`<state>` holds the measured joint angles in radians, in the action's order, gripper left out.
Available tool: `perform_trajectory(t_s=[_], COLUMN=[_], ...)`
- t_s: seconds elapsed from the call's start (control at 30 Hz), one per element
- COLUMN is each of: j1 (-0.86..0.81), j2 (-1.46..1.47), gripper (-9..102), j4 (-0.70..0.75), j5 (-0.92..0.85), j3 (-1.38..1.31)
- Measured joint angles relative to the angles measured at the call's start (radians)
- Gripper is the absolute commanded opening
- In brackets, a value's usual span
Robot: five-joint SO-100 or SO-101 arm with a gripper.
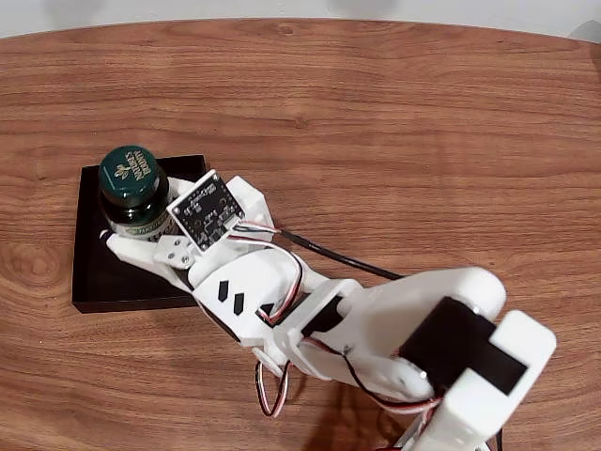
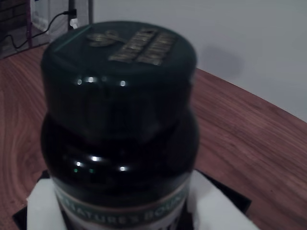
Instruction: Pick up the pill bottle and place it in the black box.
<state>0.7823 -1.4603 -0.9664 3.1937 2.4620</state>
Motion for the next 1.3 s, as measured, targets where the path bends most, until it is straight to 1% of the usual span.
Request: perform_trajectory(t_s=[0.27, 0.4, 0.83, 0.9, 1.17, 1.3], j1=[-0.012, -0.011, -0.011, -0.011, -0.012, -0.012], j2=[0.149, 0.219, 0.273, 0.282, 0.301, 0.301], gripper=[7, 8, 9, 13, 33, 39], j4=[0.000, -0.028, -0.040, -0.041, -0.067, -0.067], j5=[-0.011, -0.008, -0.006, -0.006, -0.006, 0.002], j3=[-0.081, -0.092, -0.124, -0.135, -0.150, -0.150])
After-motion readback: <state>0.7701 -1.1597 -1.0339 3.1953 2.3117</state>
